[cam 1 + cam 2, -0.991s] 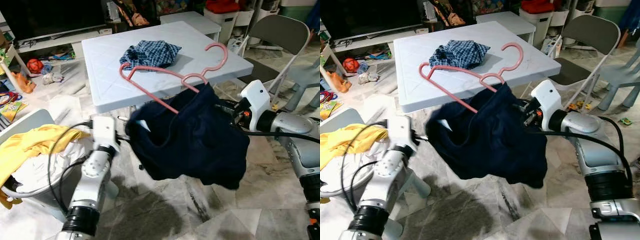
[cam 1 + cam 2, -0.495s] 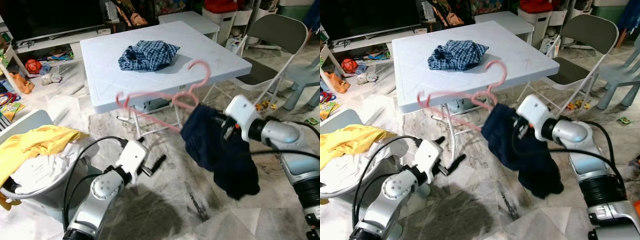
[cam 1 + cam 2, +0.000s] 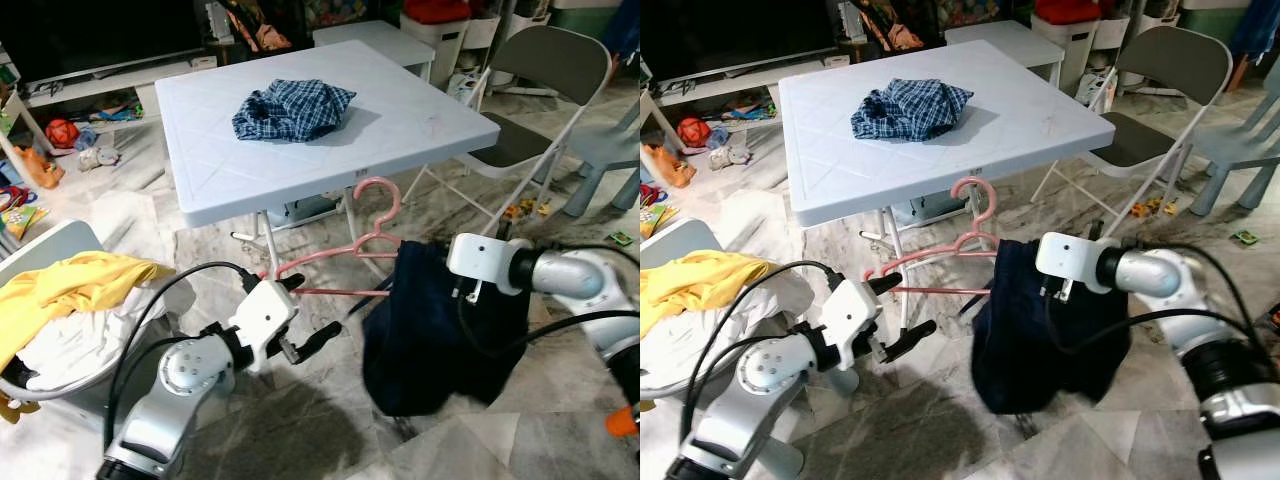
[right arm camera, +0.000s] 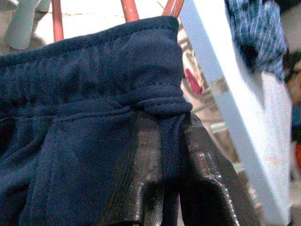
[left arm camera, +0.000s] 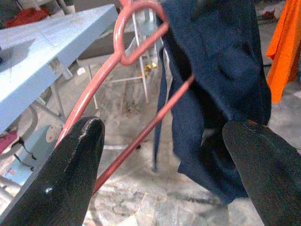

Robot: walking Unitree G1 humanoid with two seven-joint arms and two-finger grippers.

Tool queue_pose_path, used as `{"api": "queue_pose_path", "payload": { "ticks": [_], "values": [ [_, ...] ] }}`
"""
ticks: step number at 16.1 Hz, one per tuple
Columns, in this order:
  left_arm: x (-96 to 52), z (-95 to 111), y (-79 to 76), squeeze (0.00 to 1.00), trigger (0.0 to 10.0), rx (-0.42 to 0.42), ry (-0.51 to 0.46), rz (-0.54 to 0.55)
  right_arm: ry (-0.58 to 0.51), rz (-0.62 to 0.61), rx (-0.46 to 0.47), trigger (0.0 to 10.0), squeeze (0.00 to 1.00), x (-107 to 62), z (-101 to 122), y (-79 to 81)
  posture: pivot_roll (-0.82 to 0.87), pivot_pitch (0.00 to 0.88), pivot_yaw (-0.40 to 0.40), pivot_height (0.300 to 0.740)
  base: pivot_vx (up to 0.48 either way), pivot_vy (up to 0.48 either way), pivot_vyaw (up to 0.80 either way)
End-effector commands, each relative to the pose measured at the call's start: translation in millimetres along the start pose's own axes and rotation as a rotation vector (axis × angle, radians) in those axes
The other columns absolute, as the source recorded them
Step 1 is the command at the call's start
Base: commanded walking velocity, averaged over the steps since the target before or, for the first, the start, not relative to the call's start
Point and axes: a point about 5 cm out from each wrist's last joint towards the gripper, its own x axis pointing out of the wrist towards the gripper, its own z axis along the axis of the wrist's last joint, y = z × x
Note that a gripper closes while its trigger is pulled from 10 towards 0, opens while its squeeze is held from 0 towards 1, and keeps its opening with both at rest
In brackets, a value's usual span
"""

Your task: Hang hanger

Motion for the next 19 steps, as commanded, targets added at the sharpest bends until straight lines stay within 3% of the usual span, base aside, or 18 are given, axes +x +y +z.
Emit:
{"api": "queue_pose_path", "payload": {
  "ticks": [1, 3, 4, 5, 9, 12, 13, 14, 15, 19],
  "values": [
    [-1.7, 2.9, 7.3, 1.0, 10.0, 0.015, 0.002, 0.0, -0.022, 0.015, -0.059, 10.0, 0.0, -1.0, 4.9, -4.7, -0.09, 0.0, 0.039, 0.74, 0.0, 0.0, 0.0],
    [-6.0, 2.7, 15.2, 1.0, 10.0, 0.008, 0.017, -0.031, -0.069, 0.089, -0.089, 10.0, 0.0, -7.4, 6.1, 0.7, -0.1, 0.0, 0.045, 0.74, 0.0, 0.0, 0.0],
    [-7.3, 2.1, 18.1, 0.56, 10.0, 0.006, 0.025, -0.034, -0.074, 0.106, -0.104, 10.0, 0.0, -9.6, 5.1, 1.9, -0.1, 0.0, 0.048, 0.74, 0.0, 0.0, 0.0],
    [-8.3, 0.9, 22.9, 0.0, 10.0, 0.016, 0.033, -0.022, -0.095, 0.114, -0.108, 10.0, 0.0, -12.4, 6.0, 1.4, -0.1, 0.0, 0.049, 0.74, 0.0, 0.0, 0.0],
    [-6.7, -4.0, 24.0, 0.0, 10.0, -0.023, 0.051, -0.065, -0.17, 0.145, -0.096, 10.0, 0.0, -18.1, 12.6, -1.7, -0.1, 0.0, 0.054, 0.74, 0.0, 0.0, 0.0],
    [-0.6, -7.2, 21.9, 0.0, 3.5, -0.053, 0.055, -0.125, -0.27, 0.192, -0.107, 10.0, 0.0, -27.0, 26.5, -6.8, -0.11, 0.0, 0.056, 0.74, 0.0, 0.0, 0.0],
    [0.1, -7.5, 21.8, 0.0, 2.9, -0.055, 0.054, -0.13, -0.274, 0.195, -0.108, 10.0, 0.0, -27.7, 27.3, -7.3, -0.11, 0.0, 0.057, 0.74, 0.0, 0.0, 0.0],
    [2.4, -8.0, 21.2, 0.0, 1.1, -0.064, 0.053, -0.151, -0.286, 0.21, -0.12, 10.0, 0.0, -29.6, 29.0, -8.2, -0.11, 0.0, 0.057, 0.74, 0.0, 0.0, 0.0],
    [3.7, -7.6, 21.5, 0.0, 0.0, -0.072, 0.047, -0.155, -0.286, 0.212, -0.125, 10.0, 0.0, -30.0, 28.8, -8.4, -0.11, 0.0, 0.058, 0.74, 0.0, 0.0, 0.0],
    [7.7, -7.0, 19.4, 0.0, 0.0, -0.077, 0.046, -0.202, -0.298, 0.22, -0.121, 10.0, 0.0, -30.5, 29.1, -6.5, -0.11, 0.0, 0.059, 0.74, 0.0, 0.0, 0.0]
  ]
}}
